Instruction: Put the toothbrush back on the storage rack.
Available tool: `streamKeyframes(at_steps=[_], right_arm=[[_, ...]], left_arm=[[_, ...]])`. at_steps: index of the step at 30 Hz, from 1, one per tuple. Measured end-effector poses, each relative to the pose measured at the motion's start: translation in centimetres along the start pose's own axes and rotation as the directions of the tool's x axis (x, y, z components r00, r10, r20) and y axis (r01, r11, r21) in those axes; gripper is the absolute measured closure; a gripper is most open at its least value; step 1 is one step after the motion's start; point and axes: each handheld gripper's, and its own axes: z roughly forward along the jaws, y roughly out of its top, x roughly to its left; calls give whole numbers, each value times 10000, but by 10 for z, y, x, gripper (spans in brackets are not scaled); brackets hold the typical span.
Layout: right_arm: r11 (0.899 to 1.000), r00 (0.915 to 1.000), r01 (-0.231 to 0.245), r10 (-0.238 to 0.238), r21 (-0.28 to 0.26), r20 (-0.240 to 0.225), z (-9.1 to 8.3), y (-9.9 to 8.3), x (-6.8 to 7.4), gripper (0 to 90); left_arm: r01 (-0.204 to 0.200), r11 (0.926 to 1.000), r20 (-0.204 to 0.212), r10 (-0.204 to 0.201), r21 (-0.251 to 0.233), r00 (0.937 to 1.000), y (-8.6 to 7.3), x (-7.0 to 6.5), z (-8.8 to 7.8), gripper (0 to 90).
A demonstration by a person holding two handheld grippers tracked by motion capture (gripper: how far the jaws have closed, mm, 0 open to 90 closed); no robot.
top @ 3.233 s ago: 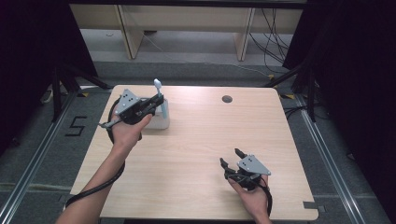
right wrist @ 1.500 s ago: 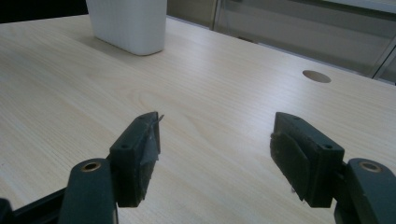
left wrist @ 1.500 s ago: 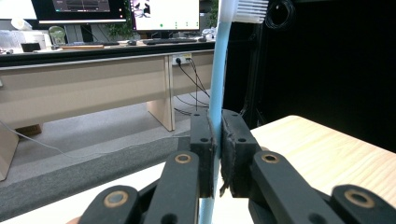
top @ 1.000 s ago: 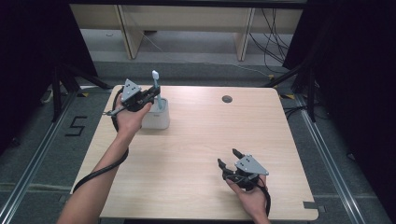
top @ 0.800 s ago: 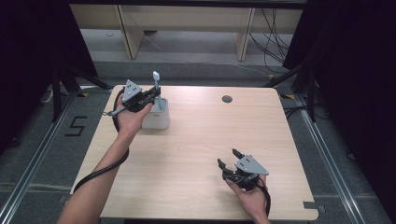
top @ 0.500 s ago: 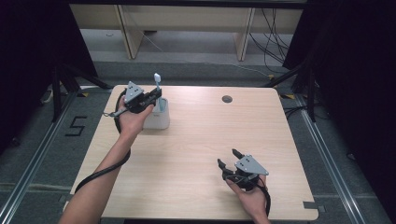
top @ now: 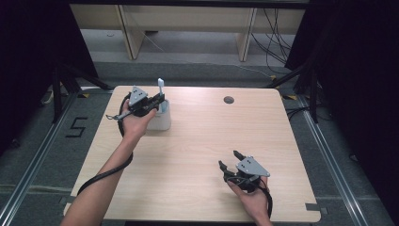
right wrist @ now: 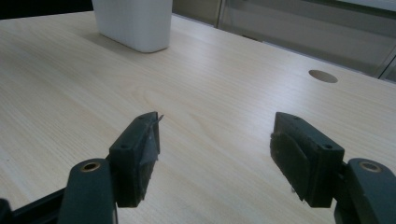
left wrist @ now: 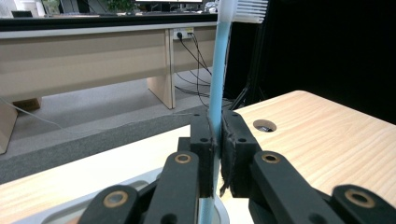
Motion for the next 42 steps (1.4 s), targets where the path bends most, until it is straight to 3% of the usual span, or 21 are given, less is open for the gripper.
streamKeyframes(at_steps=[42], right_arm=[[9999, 9999, -131, 132, 98, -104, 1, -1, 2, 335]], left_arm=[[262, 9967, -93, -255, 769, 9996, -27, 2, 12, 833]])
